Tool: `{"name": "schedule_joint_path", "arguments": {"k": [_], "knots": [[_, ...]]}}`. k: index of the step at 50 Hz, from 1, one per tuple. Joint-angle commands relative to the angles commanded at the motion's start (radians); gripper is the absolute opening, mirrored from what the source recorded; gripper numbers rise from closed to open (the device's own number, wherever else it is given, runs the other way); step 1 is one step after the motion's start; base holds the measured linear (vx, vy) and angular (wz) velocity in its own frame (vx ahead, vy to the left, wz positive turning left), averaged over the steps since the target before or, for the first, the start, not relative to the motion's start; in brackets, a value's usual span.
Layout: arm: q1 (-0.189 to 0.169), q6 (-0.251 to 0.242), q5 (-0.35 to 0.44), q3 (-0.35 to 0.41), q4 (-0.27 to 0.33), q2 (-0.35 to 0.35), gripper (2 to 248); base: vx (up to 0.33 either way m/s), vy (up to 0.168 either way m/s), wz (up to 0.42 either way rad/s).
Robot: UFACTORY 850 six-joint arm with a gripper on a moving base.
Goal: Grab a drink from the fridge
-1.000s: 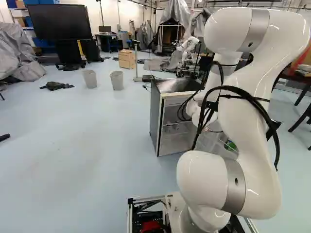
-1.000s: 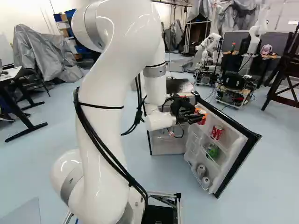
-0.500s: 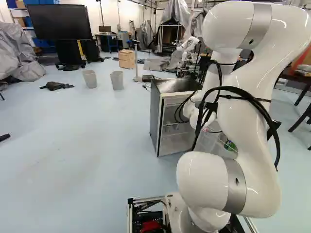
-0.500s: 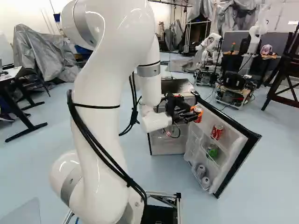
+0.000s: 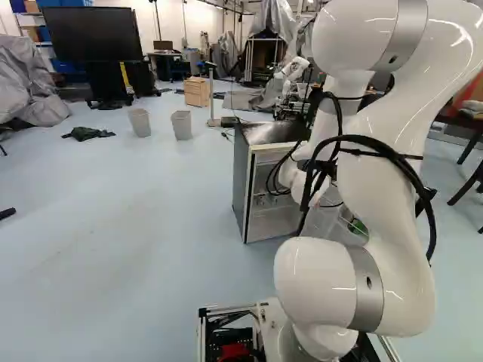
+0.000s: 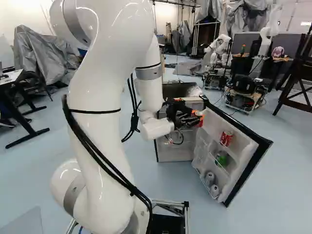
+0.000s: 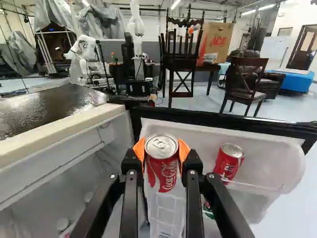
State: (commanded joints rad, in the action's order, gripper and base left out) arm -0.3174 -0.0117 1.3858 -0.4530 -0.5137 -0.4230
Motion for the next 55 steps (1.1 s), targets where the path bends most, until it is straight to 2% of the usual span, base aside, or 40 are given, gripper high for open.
{"name": "schedule_joint_path", "arguments": {"k": [17,55], "knots": [[0.033,0.000,0.000,0.065,0.049,0.047,90,0.000,0.000,0.000],[0.111,0.000,0.000,0.202,0.203,0.153,90,0.000,0.000,0.000]]}}
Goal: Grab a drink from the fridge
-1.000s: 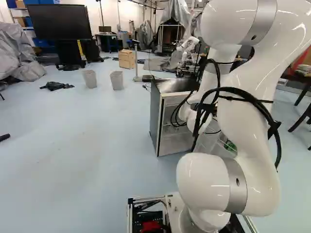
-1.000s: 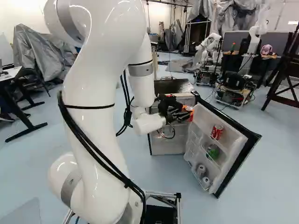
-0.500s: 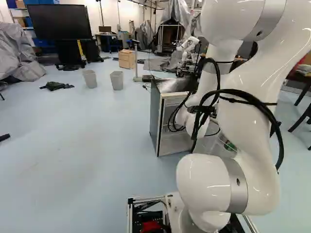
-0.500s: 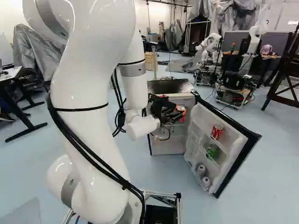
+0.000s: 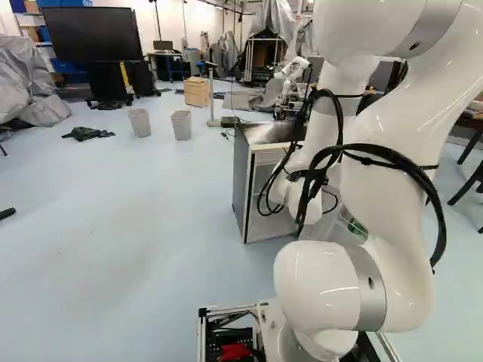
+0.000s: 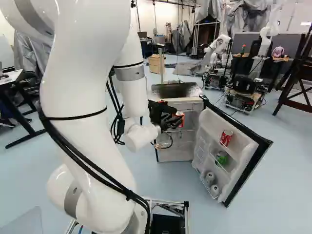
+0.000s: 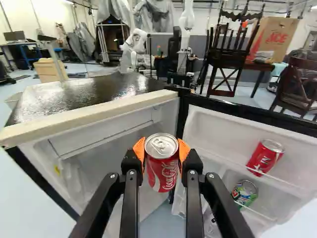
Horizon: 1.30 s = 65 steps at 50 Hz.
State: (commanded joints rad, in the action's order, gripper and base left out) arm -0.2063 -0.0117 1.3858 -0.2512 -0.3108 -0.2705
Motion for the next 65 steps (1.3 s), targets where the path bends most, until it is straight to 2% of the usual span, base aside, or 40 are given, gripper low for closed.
{"name": "schedule_joint_path", "arguments": {"k": [19,65], "knots": [[0.034,0.000,-0.010,0.060,0.078,0.093,90,0.000,0.000,0.000],[0.036,0.000,-0.189,0.091,0.265,0.254,90,0.000,0.000,0.000]]}}
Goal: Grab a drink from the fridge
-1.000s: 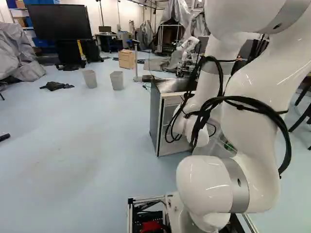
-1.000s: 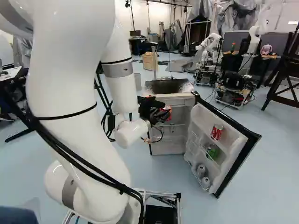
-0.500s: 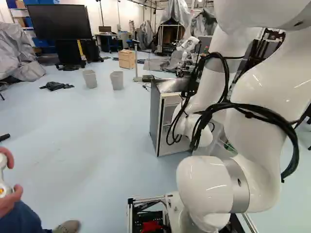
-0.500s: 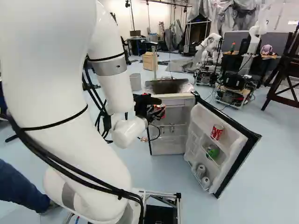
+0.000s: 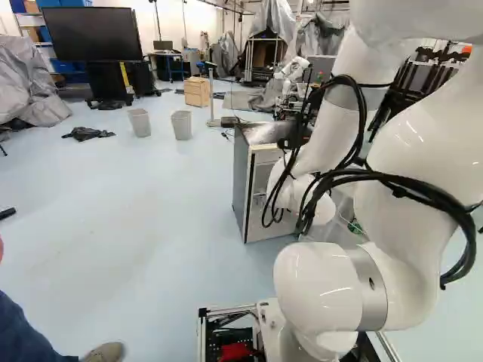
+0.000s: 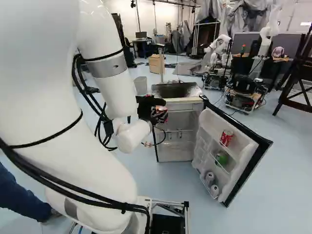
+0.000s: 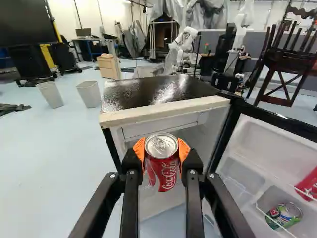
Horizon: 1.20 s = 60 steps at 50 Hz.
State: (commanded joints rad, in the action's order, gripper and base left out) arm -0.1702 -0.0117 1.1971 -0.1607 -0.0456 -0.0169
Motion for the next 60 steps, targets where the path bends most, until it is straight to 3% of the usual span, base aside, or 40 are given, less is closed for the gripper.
{"name": "schedule_joint_path", "arguments": {"k": [35,60], "knots": [[0.004,0.000,-0.122,-0.014,0.129,0.089,90,0.000,0.000,0.000],[0.008,0.000,-0.132,-0.040,0.137,0.132,90,0.000,0.000,0.000]]}}
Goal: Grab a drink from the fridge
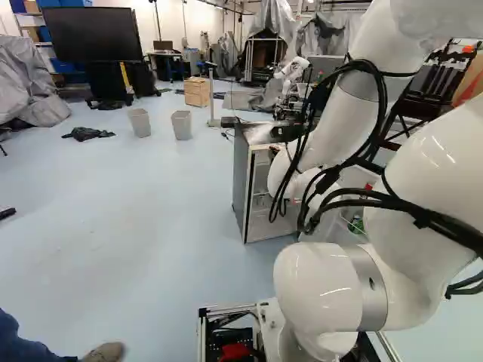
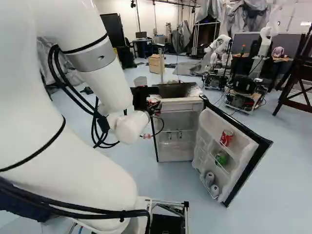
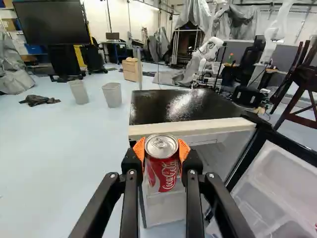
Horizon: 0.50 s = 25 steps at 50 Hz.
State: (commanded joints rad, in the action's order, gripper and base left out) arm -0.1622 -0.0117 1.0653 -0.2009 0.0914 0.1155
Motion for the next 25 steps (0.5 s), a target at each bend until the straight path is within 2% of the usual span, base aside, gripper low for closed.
{"name": "schedule_joint_path", "arguments": {"k": [25], "knots": [[0.007,0.000,-0.065,-0.058,0.000,0.009,90,0.000,0.000,0.000]]}}
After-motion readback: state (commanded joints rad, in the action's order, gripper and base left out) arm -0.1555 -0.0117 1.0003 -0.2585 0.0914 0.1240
